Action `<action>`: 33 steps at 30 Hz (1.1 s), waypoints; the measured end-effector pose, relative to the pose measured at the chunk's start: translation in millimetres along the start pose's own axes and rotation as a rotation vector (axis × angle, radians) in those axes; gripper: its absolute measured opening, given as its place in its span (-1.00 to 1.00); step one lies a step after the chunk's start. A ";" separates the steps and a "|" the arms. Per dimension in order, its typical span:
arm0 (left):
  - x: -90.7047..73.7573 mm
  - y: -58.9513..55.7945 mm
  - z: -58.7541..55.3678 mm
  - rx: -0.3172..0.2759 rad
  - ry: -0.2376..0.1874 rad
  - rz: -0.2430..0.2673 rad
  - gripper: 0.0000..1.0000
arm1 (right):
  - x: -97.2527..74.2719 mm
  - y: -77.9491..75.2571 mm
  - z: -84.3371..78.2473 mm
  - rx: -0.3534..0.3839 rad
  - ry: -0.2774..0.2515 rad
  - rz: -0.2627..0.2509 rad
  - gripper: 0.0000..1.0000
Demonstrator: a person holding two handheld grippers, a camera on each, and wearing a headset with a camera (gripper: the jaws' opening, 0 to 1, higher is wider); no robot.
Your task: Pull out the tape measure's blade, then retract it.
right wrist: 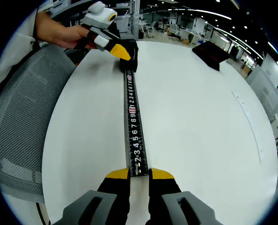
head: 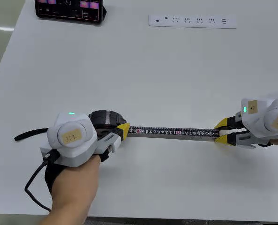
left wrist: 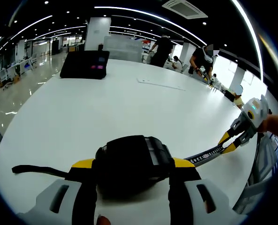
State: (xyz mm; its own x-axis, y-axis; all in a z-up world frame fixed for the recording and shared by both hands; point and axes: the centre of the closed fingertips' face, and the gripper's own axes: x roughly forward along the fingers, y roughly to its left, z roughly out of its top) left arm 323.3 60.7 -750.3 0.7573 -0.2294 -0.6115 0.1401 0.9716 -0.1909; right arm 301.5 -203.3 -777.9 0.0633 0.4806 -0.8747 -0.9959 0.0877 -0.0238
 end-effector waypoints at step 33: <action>-1.6 0.6 -0.3 -0.016 0.006 -0.021 0.14 | 10.6 -6.7 29.4 -0.026 -0.036 0.025 -0.79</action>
State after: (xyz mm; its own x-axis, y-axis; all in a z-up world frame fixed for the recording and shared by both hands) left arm 322.1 61.6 -749.7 0.7507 -0.2504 -0.6113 0.1457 0.9653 -0.2165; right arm 310.8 -173.1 -772.8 0.0406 0.5133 -0.8572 -0.9985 0.0532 -0.0155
